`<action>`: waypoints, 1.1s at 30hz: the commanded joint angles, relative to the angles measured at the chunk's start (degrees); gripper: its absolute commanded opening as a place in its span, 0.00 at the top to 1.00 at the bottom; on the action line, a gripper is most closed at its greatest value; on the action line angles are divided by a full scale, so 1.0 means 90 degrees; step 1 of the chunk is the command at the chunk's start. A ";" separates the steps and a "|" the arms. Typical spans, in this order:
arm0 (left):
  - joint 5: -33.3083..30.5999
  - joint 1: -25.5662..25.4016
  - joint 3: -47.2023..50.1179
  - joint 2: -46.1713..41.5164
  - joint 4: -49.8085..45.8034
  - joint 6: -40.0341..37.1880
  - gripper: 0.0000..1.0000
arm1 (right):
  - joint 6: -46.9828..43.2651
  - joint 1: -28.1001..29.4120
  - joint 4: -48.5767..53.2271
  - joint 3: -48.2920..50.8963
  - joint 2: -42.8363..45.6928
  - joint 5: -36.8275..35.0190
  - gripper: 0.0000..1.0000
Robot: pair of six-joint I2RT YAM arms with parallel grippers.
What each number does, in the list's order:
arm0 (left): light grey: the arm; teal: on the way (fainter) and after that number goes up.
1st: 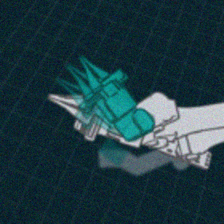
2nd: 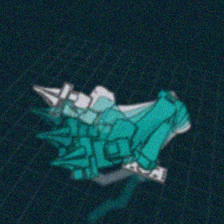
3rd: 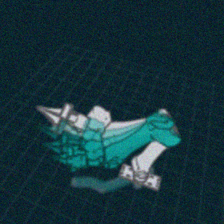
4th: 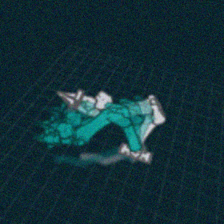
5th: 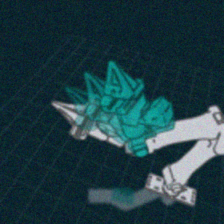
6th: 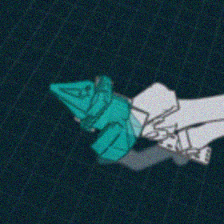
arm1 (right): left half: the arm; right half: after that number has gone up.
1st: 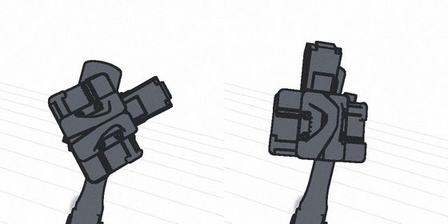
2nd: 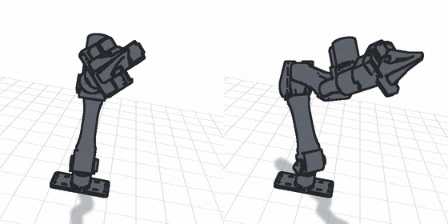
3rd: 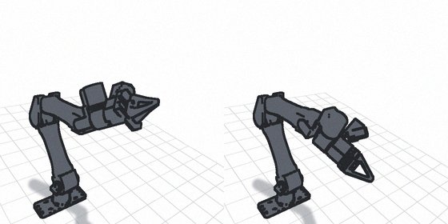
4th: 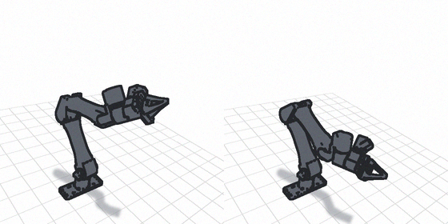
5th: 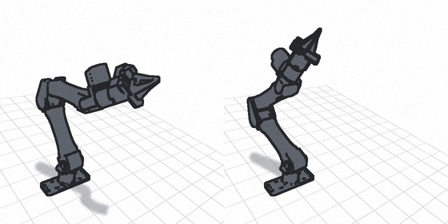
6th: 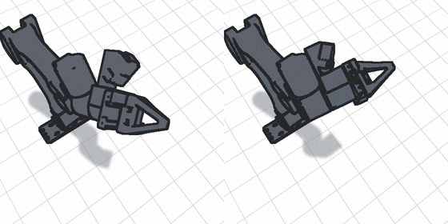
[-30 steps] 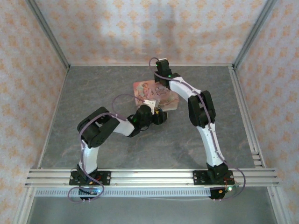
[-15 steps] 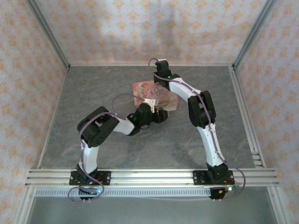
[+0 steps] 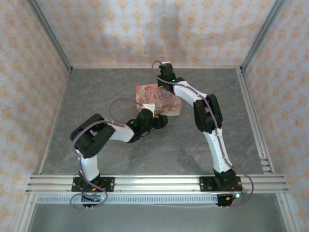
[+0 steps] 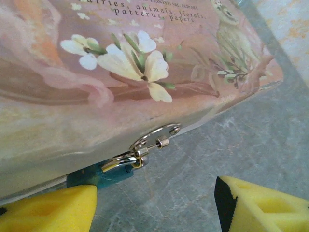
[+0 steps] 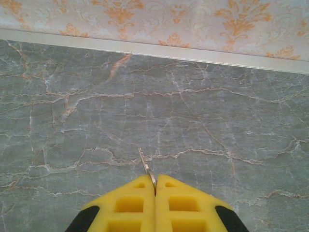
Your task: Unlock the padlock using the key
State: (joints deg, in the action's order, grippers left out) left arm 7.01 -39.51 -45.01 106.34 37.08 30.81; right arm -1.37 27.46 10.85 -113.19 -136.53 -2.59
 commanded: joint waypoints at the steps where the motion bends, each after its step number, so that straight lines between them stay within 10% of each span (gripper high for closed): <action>1: -0.1281 -0.0153 -0.0429 -0.0165 -0.0415 -0.0764 0.31 | -0.0028 0.0279 0.1095 0.0339 -0.0103 0.0288 1.00; 33: -0.0893 -0.0187 -0.0765 0.0303 -0.0542 -0.0877 0.43 | -0.0131 0.0342 0.1128 0.0418 -0.0082 0.0351 1.00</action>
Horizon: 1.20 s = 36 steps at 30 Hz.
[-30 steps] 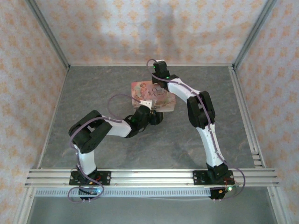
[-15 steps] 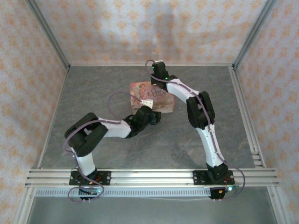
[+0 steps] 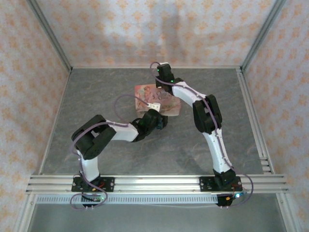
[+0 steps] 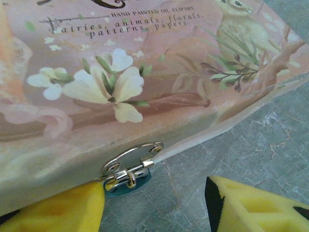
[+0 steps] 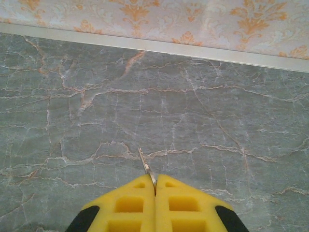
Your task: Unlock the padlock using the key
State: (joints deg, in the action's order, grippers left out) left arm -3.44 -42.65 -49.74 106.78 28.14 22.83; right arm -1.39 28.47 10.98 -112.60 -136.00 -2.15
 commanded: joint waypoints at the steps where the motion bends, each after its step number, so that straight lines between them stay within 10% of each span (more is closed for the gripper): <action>1: 0.0331 0.0178 -0.0279 0.0342 0.0479 0.0039 0.43 | -0.0122 0.0229 0.1123 0.0337 -0.0152 0.0317 1.00; 13: 0.1821 0.0416 -0.0424 0.0922 0.1581 0.0279 0.43 | -0.0116 0.0255 0.1497 0.0121 -0.0280 0.0448 1.00; 36: 0.1462 0.0675 0.0305 0.0351 0.2358 0.1029 0.32 | -0.0022 0.0304 0.1226 0.0527 -0.0044 0.0474 1.00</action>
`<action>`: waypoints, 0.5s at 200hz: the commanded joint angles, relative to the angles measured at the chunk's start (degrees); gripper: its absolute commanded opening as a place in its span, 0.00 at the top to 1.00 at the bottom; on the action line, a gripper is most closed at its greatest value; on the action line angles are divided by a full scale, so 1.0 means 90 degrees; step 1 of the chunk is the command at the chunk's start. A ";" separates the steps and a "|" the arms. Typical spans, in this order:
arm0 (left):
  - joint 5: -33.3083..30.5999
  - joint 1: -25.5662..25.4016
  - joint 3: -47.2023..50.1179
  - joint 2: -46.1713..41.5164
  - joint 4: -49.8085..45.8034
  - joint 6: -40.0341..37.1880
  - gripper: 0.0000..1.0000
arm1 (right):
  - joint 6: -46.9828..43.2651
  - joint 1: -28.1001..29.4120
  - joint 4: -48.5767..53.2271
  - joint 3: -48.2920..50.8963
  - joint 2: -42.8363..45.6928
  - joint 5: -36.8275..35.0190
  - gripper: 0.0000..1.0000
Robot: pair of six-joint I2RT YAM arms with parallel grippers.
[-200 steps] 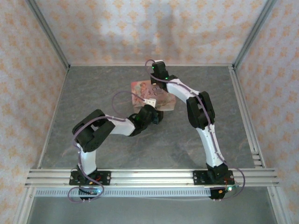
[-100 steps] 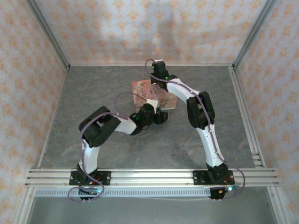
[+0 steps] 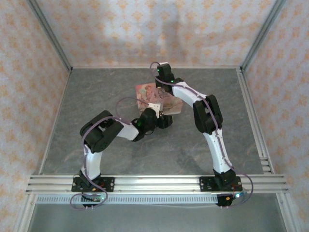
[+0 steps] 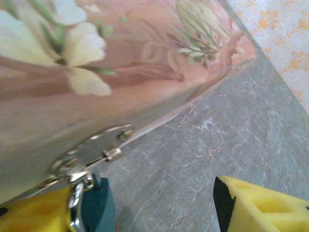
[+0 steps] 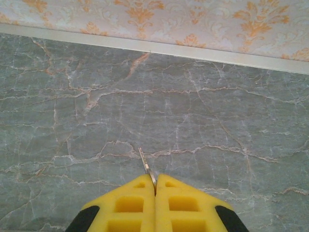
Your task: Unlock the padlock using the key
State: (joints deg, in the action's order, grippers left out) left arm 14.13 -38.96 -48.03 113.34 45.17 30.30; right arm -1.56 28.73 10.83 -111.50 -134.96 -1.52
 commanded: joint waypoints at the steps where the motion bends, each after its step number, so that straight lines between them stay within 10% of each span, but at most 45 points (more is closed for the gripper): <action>1: -0.0496 0.0289 0.0177 -0.0395 0.0440 0.0229 0.33 | 0.0000 0.0274 0.1231 0.0409 -0.0161 0.0401 1.00; 100: -0.0222 0.0391 0.0334 -0.0627 0.0118 0.0314 0.51 | 0.0001 0.0343 0.1254 0.0377 -0.0171 0.0408 1.00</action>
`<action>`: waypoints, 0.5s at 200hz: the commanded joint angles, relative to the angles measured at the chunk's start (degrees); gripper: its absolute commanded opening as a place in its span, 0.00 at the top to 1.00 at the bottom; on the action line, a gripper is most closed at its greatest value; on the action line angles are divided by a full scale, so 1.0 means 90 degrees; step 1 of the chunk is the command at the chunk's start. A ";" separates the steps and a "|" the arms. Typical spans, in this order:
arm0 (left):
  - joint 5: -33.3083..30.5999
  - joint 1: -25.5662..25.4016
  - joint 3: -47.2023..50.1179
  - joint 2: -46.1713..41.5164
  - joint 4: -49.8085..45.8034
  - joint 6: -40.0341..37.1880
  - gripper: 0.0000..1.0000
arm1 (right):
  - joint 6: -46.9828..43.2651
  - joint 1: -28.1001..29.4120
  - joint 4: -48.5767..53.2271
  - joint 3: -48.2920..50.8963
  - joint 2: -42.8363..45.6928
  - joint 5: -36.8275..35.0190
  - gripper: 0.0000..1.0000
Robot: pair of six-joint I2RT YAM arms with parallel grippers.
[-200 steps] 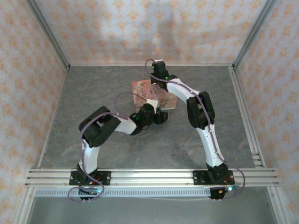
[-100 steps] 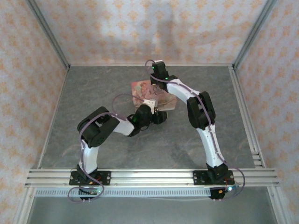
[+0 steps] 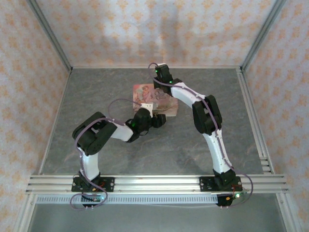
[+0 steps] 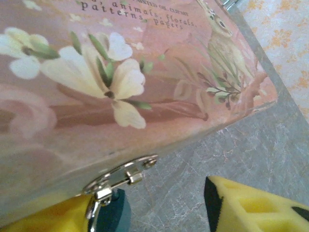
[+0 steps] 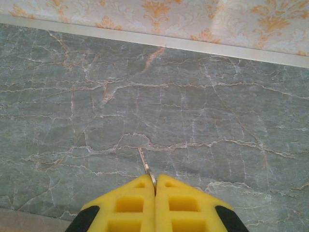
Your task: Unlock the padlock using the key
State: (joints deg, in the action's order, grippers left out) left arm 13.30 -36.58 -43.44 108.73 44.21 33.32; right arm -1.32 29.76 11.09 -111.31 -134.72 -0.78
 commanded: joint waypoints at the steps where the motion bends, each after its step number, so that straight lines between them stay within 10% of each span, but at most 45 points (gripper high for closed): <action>1: -0.0130 0.0132 -0.0180 -0.0111 0.0215 -0.0016 0.51 | -0.0023 0.0229 0.1228 0.0353 -0.0198 0.0322 1.00; 100: 0.0319 0.0336 -0.0226 -0.0358 -0.0691 0.0097 0.59 | -0.0085 0.0236 0.1287 0.0282 -0.0120 0.0253 1.00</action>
State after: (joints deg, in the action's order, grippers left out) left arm 16.10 -34.74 -43.62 108.12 41.60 34.68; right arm -1.34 29.89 11.29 -111.31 -134.63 -0.64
